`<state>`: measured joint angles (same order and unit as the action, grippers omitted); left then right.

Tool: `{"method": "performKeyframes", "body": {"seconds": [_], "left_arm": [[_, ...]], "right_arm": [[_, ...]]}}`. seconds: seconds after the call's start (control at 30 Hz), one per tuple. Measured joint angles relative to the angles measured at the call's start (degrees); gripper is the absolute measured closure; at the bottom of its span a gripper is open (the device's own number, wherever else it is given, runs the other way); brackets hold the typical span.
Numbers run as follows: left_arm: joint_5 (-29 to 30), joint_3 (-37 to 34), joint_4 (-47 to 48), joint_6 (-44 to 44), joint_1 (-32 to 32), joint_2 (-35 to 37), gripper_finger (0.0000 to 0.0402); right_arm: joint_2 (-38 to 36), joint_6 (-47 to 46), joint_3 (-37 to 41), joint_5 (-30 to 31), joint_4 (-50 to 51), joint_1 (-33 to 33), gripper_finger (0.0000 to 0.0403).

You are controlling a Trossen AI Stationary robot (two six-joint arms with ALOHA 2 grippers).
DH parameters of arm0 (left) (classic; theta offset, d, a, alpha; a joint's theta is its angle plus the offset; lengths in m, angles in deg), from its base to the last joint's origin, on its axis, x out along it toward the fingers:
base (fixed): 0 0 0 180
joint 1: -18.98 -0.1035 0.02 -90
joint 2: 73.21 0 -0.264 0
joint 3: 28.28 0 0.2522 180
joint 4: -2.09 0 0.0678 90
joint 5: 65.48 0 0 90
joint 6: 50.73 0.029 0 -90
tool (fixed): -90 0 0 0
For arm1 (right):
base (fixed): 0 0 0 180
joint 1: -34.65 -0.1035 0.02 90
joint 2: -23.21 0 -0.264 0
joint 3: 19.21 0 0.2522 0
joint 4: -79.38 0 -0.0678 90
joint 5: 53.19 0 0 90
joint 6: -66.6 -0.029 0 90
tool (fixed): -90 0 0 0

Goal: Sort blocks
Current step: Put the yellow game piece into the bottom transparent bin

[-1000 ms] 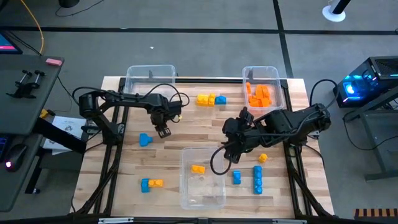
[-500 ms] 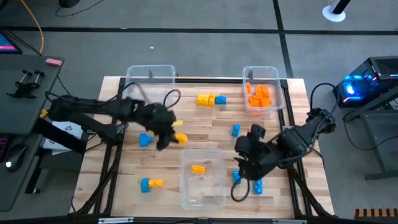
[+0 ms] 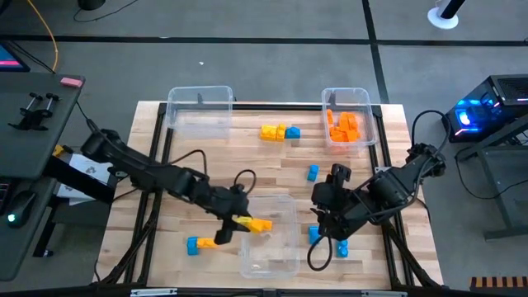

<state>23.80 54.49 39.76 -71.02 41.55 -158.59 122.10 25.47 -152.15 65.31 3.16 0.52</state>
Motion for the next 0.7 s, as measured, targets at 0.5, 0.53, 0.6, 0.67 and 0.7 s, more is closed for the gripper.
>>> {"method": "performKeyframes", "body": {"seconds": [0.5, 0.53, 0.6, 0.67, 0.7], "left_arm": [[5.38, 13.31, 26.07, -14.24, 10.52, 1.07, 0.0159], [8.14, 13.31, 29.62, -16.71, 13.21, 0.97, 0.0159], [12.73, 13.22, 36.31, -21.78, 18.31, -0.17, 0.0160], [16.79, 13.20, 40.97, -24.73, 22.41, -1.81, 0.0160], [18.29, 13.20, 42.24, -24.79, 23.73, -2.85, 0.0160]], "right_arm": [[0.00, 7.63, 0.00, 0.88, 0.00, 0.12, 0.0135], [0.00, 8.11, 0.00, 0.89, 0.00, 0.34, 0.0135], [0.00, 8.74, 0.00, 0.90, -0.01, 0.63, 0.0135], [0.00, 9.95, 0.00, 0.88, 0.00, 1.14, 0.0135], [0.00, 10.50, 0.00, 0.90, 0.00, 1.39, 0.0135]]}}
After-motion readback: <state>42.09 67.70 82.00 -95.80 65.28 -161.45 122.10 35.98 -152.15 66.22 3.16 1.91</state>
